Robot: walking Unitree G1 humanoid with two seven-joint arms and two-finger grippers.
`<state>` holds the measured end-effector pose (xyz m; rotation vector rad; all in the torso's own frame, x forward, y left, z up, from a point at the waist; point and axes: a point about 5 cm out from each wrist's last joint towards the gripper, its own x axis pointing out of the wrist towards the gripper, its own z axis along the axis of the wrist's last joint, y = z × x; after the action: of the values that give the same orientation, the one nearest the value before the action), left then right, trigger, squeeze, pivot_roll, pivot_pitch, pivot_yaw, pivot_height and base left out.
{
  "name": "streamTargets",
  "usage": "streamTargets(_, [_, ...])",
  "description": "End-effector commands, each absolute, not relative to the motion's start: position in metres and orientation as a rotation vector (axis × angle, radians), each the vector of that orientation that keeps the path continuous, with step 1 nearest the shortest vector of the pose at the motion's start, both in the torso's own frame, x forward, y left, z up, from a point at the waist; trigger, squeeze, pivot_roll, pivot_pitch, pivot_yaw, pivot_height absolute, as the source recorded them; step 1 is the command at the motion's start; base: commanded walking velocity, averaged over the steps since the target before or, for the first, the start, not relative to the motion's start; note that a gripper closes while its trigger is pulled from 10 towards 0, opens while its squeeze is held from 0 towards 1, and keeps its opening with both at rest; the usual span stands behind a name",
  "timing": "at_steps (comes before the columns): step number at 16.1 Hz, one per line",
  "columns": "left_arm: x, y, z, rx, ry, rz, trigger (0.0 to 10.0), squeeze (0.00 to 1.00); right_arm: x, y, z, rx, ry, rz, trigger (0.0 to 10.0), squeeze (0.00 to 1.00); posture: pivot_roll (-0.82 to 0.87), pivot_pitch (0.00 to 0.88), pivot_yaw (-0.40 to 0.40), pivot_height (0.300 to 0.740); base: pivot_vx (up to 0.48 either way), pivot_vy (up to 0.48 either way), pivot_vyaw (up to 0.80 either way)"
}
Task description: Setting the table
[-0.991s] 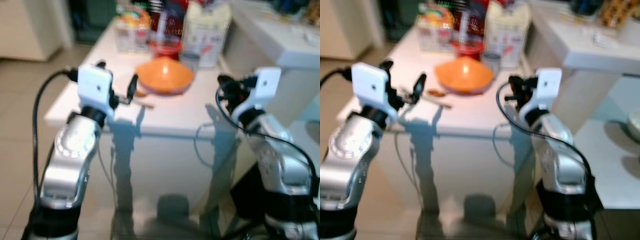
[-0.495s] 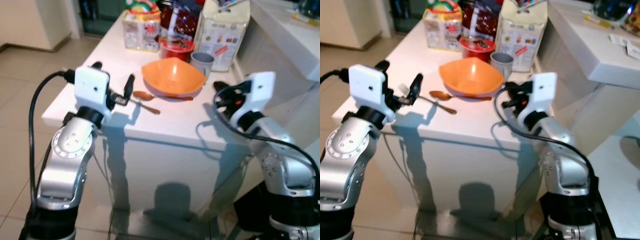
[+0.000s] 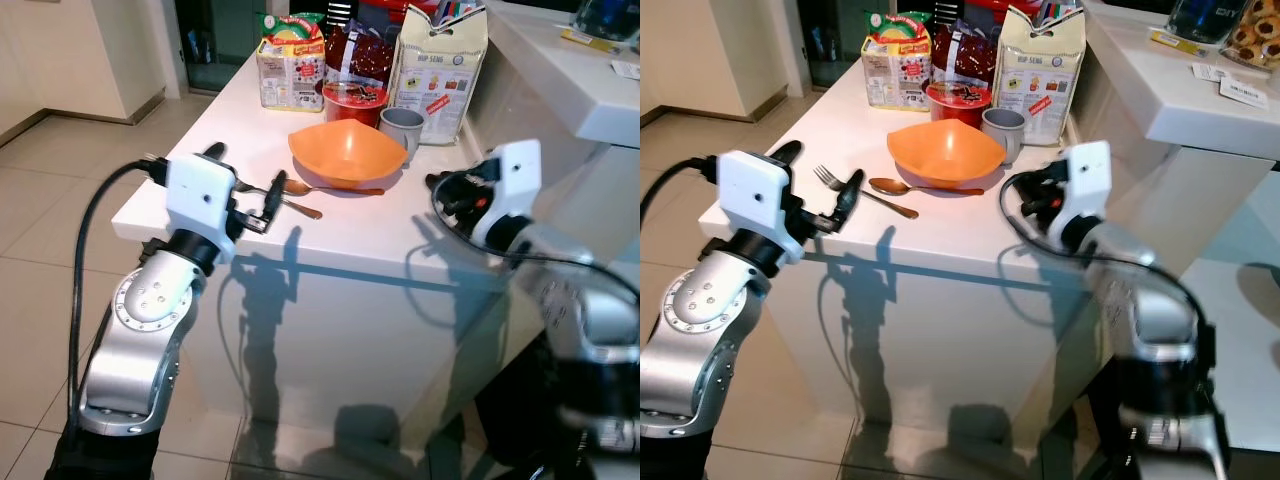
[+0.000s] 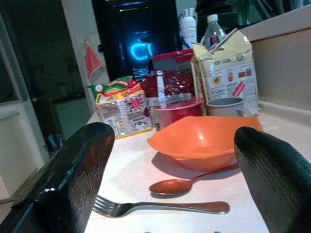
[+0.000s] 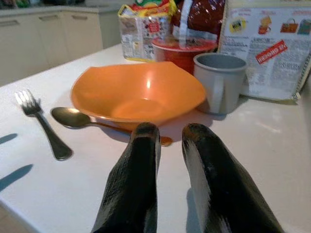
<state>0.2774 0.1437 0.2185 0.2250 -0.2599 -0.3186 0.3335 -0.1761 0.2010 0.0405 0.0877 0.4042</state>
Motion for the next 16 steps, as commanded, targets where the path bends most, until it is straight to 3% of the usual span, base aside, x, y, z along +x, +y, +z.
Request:
streamTargets(1, [0.277,0.138,0.223,0.217,-0.276,-0.345,10.0,0.00,0.343,-0.182,0.207,0.042,0.091,0.400,10.0,1.00,-0.02,0.000,-0.076,0.740,0.000,0.000,0.00])
streamTargets(6, [0.267,0.133,0.230,0.227,-0.290,-0.434,10.0,0.00,0.381,-0.178,0.222,-0.049,0.177,0.528,10.0,1.00,0.00,0.000,-0.106,0.740,0.000,0.000,0.00])
streamTargets(9, [0.269,0.136,0.230,0.247,-0.285,-0.429,10.0,0.00,0.407,-0.179,0.223,0.071,0.249,0.376,10.0,1.00,0.00,0.000,-0.108,0.740,0.000,0.000,0.00])
streamTargets(15, [0.260,0.125,0.231,0.223,-0.275,-0.545,10.0,0.00,0.418,-0.170,0.221,0.296,0.338,0.199,10.0,1.00,0.00,0.000,-0.098,0.740,0.000,0.000,0.00])
streamTargets(16, [0.256,0.126,0.230,0.218,-0.265,-0.579,10.0,0.00,0.418,-0.170,0.222,0.363,0.343,0.162,10.0,0.72,0.00,0.000,-0.097,0.740,0.000,0.000,0.00])
